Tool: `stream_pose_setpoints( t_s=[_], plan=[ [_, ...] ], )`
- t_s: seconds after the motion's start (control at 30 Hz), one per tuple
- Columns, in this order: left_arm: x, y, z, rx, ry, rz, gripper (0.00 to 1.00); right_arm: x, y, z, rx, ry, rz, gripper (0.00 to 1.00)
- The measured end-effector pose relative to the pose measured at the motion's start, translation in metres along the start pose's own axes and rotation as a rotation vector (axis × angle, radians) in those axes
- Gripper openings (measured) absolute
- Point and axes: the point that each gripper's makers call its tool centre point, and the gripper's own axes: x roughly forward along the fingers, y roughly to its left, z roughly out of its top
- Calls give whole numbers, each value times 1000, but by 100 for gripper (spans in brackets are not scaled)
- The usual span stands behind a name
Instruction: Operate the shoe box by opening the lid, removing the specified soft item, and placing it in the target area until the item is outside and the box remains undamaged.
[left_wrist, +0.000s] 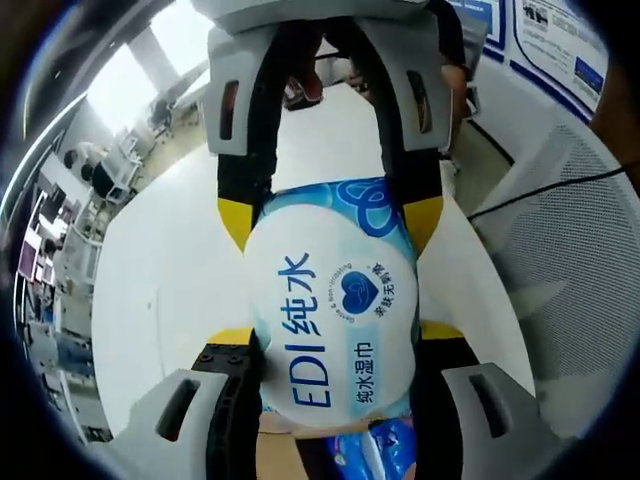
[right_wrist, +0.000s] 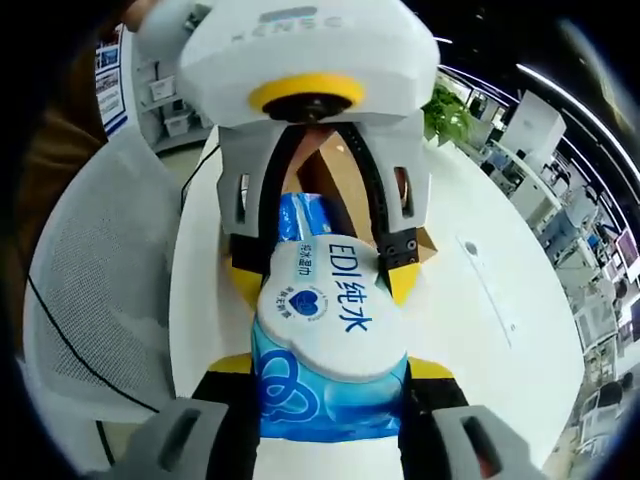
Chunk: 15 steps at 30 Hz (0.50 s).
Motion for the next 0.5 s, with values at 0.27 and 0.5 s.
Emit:
stream_pose_setpoints(
  t_s=[0.27,0.5],
  plan=[
    [10,3,-11,-31,15,4,60,14,-5,-5,-25,7,26,52],
    [21,2,-23,-70,31,1,59,30,-6,-10,-55,6,71,52]
  ],
)
